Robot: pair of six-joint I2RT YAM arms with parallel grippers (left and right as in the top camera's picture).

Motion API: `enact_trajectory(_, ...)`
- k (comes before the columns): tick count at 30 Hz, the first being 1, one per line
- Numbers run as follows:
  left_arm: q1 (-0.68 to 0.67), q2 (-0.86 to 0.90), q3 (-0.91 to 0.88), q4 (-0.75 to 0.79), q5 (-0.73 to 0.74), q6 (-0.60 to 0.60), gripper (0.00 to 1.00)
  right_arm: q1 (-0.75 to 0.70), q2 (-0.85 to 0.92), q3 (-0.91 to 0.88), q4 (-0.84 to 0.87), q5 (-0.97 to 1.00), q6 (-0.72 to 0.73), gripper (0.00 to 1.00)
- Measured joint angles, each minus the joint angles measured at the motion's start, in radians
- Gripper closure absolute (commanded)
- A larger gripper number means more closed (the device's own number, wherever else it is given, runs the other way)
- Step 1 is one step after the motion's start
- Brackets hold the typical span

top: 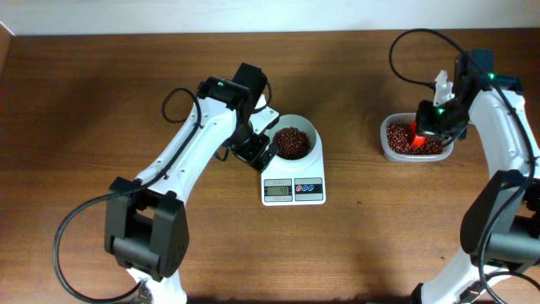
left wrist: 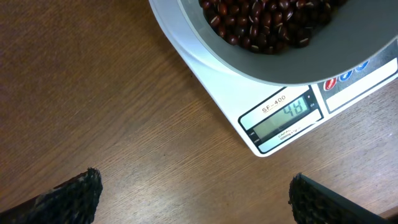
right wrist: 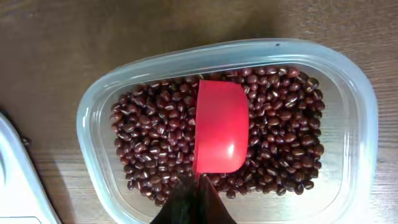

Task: Scoop item into bowl and weigh 50g on scale
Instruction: 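Dip scoop into the beans with right gripper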

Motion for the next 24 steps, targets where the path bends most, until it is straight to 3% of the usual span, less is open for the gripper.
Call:
enact_trajectory(7,0.0,0.0,0.0,0.001,0.0,0.0,0.01,0.0,0.0,0.108,-0.114,0.029,0.002,0.96)
enact_trajectory(16,0.0,0.0,0.0,0.001,0.0,0.0,0.01,-0.006,0.0,0.109,-0.14,0.047,0.002,0.96)
enact_trajectory(24,0.0,0.0,0.0,0.001,0.0,0.0,0.01,-0.201,0.0,0.109,-0.185,-0.329,-0.141,0.96)
